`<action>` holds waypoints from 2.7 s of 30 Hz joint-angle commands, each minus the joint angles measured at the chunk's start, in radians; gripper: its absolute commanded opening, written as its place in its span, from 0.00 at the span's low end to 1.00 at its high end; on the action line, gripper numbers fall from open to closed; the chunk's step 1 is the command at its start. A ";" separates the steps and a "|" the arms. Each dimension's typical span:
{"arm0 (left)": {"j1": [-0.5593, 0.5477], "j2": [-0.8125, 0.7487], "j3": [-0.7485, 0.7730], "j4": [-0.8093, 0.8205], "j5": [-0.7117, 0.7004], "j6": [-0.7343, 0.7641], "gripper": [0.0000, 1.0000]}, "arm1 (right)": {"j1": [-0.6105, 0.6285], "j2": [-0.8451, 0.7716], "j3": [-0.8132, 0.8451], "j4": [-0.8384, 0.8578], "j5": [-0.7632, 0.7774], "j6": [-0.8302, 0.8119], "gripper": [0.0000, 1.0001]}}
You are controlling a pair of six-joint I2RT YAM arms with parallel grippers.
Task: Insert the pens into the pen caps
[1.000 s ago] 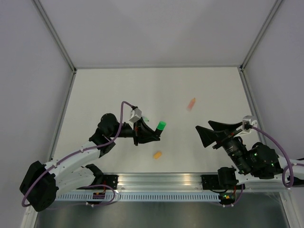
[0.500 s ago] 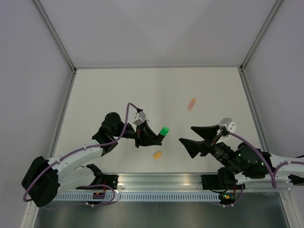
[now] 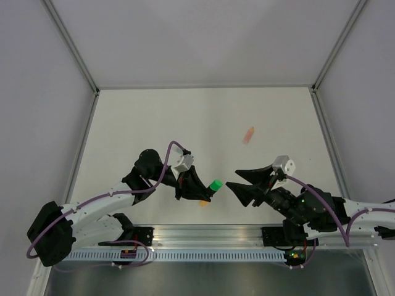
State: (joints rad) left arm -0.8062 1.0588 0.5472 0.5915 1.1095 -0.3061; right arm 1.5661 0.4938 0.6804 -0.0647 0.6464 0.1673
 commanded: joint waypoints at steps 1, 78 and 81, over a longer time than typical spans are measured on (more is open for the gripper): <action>-0.016 -0.019 0.040 0.082 0.044 0.004 0.02 | 0.000 -0.008 -0.008 0.046 -0.008 -0.003 0.59; 0.013 -0.207 -0.026 -0.473 -1.355 -0.146 0.96 | -1.209 1.396 0.711 -0.380 -0.303 0.517 0.64; 0.015 -0.255 -0.035 -0.479 -1.375 -0.154 0.96 | -1.215 1.466 0.768 -0.422 -0.275 0.532 0.62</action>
State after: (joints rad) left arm -0.7933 0.8387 0.5247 0.0761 -0.2115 -0.4713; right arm 0.3588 1.9255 1.3731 -0.4313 0.3710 0.6548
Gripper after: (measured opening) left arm 0.960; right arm 0.627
